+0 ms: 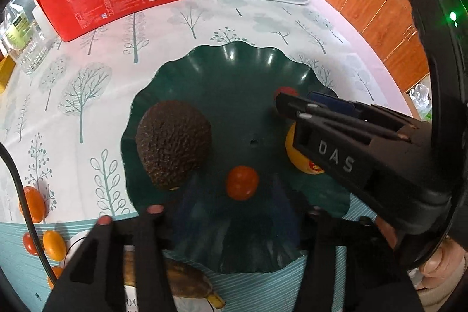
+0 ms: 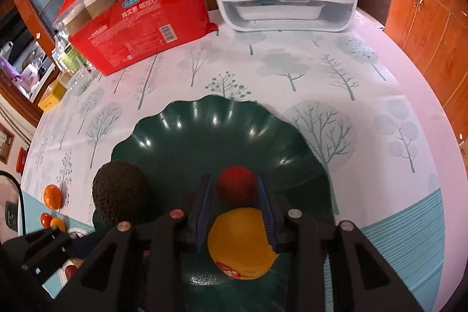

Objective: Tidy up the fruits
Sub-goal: 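Carry tomato and lychee to the green plate and release both, then grasp a cherry tomato with the left tool while the right tool grasps a lychee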

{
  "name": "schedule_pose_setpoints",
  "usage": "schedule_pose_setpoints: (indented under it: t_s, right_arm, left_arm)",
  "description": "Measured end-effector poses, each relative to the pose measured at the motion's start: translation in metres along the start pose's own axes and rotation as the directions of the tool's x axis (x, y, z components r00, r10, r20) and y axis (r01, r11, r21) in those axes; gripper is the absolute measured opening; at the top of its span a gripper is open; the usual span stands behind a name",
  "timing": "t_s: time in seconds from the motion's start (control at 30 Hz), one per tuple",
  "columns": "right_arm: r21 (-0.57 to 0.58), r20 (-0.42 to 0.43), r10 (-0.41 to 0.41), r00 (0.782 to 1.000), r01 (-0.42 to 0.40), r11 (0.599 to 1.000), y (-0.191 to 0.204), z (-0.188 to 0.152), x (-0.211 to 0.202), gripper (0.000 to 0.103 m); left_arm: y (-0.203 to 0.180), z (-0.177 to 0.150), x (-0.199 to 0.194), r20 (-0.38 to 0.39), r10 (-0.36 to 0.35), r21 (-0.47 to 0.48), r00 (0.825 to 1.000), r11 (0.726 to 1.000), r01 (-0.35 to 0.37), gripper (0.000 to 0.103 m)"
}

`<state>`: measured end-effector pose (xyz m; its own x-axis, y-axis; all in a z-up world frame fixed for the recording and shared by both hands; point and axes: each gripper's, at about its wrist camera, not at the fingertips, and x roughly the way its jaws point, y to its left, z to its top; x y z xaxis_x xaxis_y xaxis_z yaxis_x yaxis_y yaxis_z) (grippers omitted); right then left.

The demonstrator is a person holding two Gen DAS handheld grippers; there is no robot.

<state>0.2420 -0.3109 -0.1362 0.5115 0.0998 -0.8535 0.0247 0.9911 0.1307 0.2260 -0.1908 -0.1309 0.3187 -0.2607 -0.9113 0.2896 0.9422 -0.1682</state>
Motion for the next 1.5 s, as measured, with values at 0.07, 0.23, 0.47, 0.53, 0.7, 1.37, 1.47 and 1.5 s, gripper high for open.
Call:
schedule_pose_setpoints:
  t_s: [0.07,0.23,0.47,0.53,0.7,1.37,1.47,1.5]
  right_arm:
    - [-0.013,0.008,-0.006,1.0,0.006,1.0,0.003,-0.001,-0.003,0.04]
    - [-0.042,0.025,-0.01,1.0,0.012,0.999,0.011,-0.004,-0.011,0.043]
    - [-0.046,0.036,-0.005,0.999,0.006,0.999,0.016,-0.011,-0.022,0.043]
    - [-0.048,0.043,-0.006,0.999,0.008,0.999,0.018,-0.013,-0.025,0.043]
    - [-0.055,0.055,-0.019,0.998,0.022,0.998,0.022,-0.015,-0.034,0.043]
    - [-0.045,0.097,-0.006,0.995,0.01,0.999,0.052,-0.034,-0.084,0.043]
    - [-0.047,0.101,0.002,0.995,0.002,0.999,0.06,-0.038,-0.095,0.043]
    - [-0.051,0.104,0.012,0.995,-0.006,0.999,0.064,-0.04,-0.1,0.043]
  left_arm:
    - [0.001,-0.001,-0.003,0.001,0.0,0.0,1.0,1.0,0.0,0.059]
    - [0.005,-0.004,-0.012,0.009,0.006,-0.012,1.0,1.0,-0.006,0.071]
    - [0.011,-0.009,-0.028,0.029,0.02,-0.025,0.999,1.0,-0.019,0.075]
    - [0.013,-0.012,-0.033,0.035,0.027,-0.025,0.999,0.999,-0.026,0.075]
    - [0.02,-0.016,-0.046,0.05,0.039,-0.036,0.998,0.999,-0.038,0.075]
    - [0.066,-0.037,-0.127,0.167,0.09,-0.092,0.982,0.993,-0.075,0.079]
    - [0.077,-0.044,-0.144,0.184,0.098,-0.102,0.978,0.992,-0.08,0.08]
    - [0.081,-0.046,-0.149,0.19,0.101,-0.105,0.977,0.991,-0.082,0.08]
